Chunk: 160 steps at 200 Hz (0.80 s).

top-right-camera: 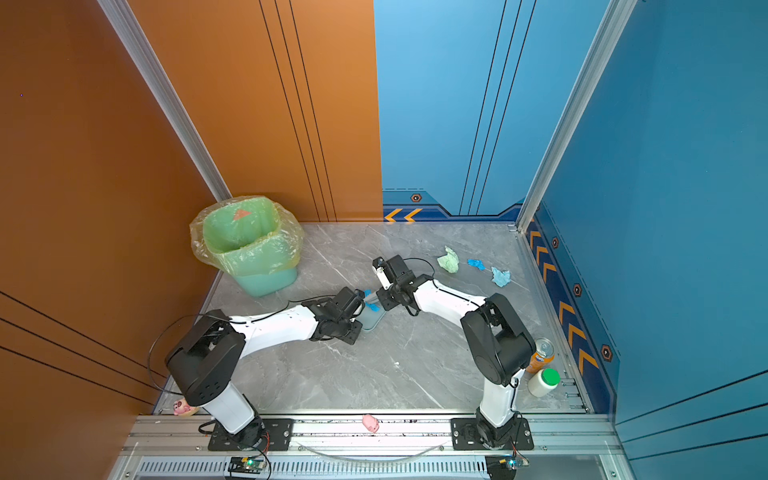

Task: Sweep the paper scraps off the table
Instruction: 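Sweep the blue scrap into the dustpan with the right gripper's brush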

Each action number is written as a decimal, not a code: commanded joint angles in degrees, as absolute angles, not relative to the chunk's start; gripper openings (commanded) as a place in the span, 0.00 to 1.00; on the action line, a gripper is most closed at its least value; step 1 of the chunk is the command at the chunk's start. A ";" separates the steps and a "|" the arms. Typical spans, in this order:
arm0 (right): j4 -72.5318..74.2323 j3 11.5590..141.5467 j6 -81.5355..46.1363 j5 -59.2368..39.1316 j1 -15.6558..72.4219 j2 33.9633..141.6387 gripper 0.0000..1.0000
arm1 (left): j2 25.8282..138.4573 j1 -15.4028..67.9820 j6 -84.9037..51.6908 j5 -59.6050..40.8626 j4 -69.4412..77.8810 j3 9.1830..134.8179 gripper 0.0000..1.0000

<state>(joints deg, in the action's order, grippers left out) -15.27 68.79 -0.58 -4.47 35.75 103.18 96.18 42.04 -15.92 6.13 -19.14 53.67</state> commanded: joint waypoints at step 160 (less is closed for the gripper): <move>-25.58 65.94 0.72 -19.60 29.52 87.83 0.00 | 91.54 42.10 -16.69 10.28 -12.85 49.22 0.00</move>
